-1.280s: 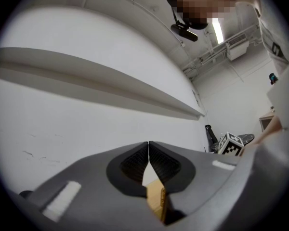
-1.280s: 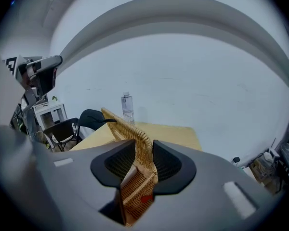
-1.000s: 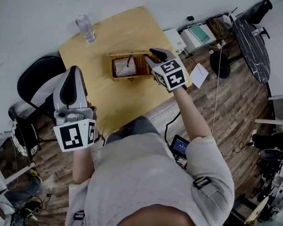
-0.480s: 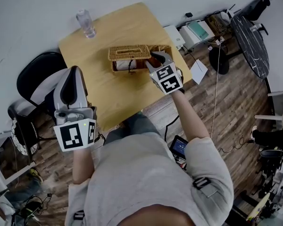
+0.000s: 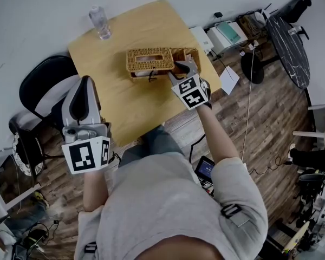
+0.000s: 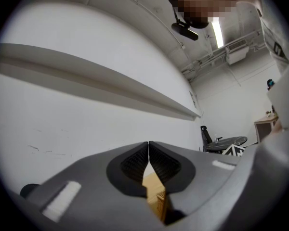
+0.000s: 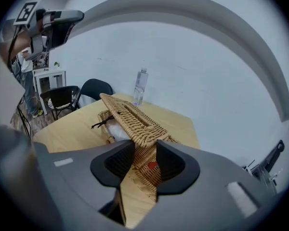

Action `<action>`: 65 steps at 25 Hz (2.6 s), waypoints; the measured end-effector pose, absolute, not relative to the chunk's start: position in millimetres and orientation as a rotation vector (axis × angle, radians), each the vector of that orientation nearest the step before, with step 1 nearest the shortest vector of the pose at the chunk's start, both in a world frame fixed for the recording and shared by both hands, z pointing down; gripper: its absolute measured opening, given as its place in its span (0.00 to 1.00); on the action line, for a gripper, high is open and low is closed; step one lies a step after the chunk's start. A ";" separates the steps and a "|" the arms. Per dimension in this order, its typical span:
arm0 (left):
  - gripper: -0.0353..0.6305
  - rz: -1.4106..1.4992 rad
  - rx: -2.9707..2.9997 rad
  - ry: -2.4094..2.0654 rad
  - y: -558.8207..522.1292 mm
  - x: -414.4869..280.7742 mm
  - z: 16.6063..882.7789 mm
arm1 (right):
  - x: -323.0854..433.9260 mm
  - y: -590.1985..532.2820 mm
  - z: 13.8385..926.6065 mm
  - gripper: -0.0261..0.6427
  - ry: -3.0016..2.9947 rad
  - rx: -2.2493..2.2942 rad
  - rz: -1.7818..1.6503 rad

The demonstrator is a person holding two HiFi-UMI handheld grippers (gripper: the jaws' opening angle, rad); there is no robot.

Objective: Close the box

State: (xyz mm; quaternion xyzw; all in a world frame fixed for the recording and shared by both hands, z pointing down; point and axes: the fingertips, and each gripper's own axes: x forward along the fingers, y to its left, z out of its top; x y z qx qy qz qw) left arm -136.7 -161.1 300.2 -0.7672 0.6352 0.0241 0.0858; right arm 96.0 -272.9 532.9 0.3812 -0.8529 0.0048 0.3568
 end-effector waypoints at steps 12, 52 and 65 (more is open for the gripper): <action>0.14 0.057 -2.280 1.909 -155.3 -140.0 303.3 | 99.4 -262.9 555.2 0.22 -2.173 0.956 0.033; 0.14 0.115 -2.310 1.810 -117.9 -128.3 294.3 | 103.1 -221.7 484.7 0.09 -2.388 1.287 0.216; 0.14 0.169 -2.260 1.805 -106.1 -96.8 264.9 | 103.1 -194.9 396.4 0.04 -2.562 1.317 0.078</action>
